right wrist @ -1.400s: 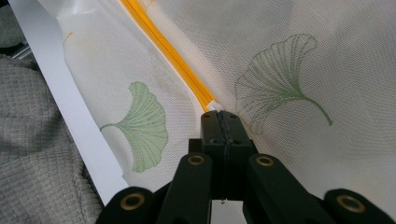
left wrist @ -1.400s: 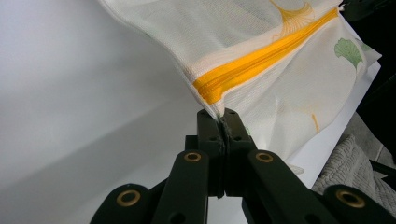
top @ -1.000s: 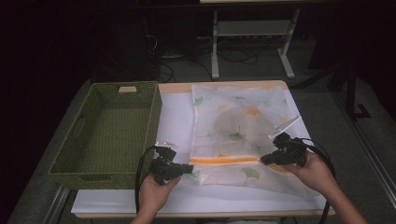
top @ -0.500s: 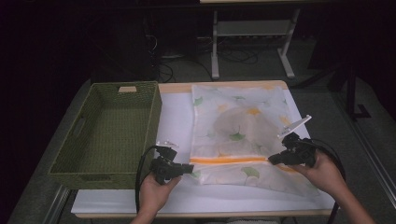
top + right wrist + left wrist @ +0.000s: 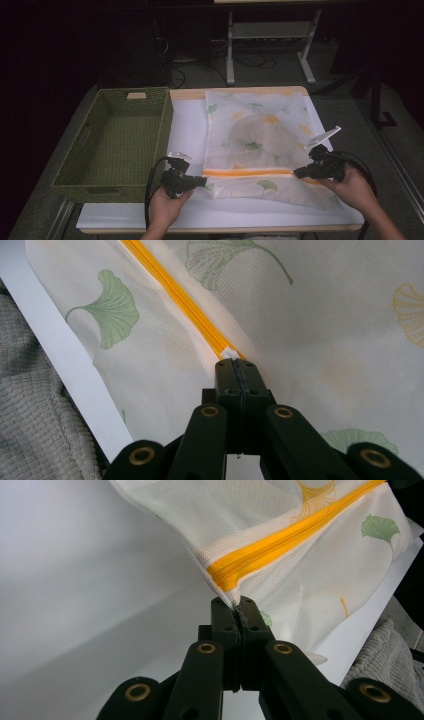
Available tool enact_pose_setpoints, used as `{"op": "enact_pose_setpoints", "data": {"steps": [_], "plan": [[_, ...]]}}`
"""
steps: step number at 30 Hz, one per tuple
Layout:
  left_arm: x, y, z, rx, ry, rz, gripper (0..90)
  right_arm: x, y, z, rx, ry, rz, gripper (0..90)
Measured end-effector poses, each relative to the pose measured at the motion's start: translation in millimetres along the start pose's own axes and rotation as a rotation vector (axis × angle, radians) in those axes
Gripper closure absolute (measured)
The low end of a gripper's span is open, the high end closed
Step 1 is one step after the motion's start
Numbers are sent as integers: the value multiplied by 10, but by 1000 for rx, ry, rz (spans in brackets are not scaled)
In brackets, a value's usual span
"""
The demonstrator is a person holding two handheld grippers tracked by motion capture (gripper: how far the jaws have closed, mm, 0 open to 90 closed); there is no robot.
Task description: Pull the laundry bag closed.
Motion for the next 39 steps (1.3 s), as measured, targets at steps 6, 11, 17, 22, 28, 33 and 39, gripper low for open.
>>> {"op": "enact_pose_setpoints", "data": {"steps": [6, 11, 17, 22, 28, 33, 39], "plan": [[37, -18, 19, -10, 0, 13, 888, 116, 7, -68, 5, -25, -7, 898], [30, -15, 13, -14, -2, 14, 888, 218, 23, -129, 12, -45, -13, 898], [38, -21, 20, -16, 1, 17, 888, 307, 57, -180, 16, -67, -22, 898], [35, -25, 22, -18, -3, 20, 888, 327, 70, -195, 13, -70, -28, 899], [38, -14, 36, -25, -5, 18, 889, 345, 89, -222, 29, -69, -22, 898], [54, -24, 34, -28, -3, 23, 889, 415, 131, -283, 41, -89, -26, 898], [51, -24, 30, -29, -2, 14, 888, 525, 176, -389, 55, -122, -34, 898]]}}
Point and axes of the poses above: each handheld gripper's, and its own axes: y roughly backward along the jaws, x roughly out of its underside, z roughly to its left, the point moved 8 cm from there along -y, roughly forward along the jaws, and after that the axes turned 3 degrees about -z, right-handed, at the moved point
